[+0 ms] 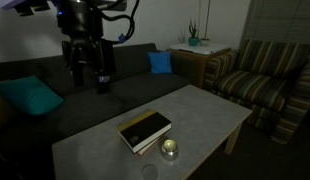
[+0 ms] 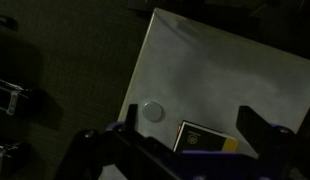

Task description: Put the silver lid on top of the silver tin

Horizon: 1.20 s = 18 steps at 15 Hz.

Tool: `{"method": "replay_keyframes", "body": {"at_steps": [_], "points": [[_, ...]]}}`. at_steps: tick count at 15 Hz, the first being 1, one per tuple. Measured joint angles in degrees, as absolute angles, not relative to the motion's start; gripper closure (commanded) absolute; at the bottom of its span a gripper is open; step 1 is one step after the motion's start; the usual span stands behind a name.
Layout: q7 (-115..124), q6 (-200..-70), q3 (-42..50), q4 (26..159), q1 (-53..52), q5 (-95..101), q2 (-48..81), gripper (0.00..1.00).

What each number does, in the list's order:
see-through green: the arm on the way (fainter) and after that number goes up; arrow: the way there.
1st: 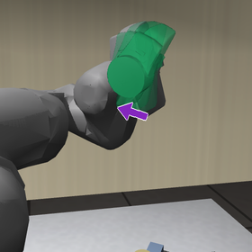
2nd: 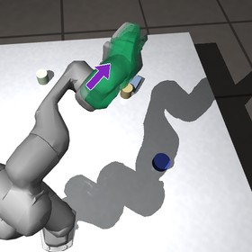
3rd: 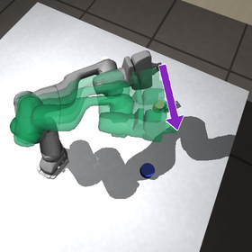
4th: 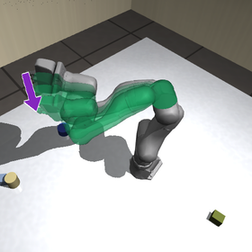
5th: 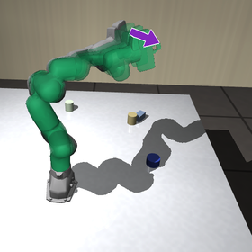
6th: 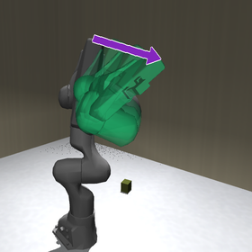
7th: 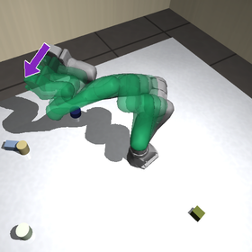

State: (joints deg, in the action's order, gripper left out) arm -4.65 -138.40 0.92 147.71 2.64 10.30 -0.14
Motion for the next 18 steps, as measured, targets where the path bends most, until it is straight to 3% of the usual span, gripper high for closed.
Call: {"method": "replay_keyframes", "body": {"at_steps": [8,18], "points": [[-6.74,-138.44,1.20,142.44,2.64,25.22,10.26,0.00],[-38.46,-135.21,-2.86,110.59,8.59,13.39,43.77,0.00]]}}
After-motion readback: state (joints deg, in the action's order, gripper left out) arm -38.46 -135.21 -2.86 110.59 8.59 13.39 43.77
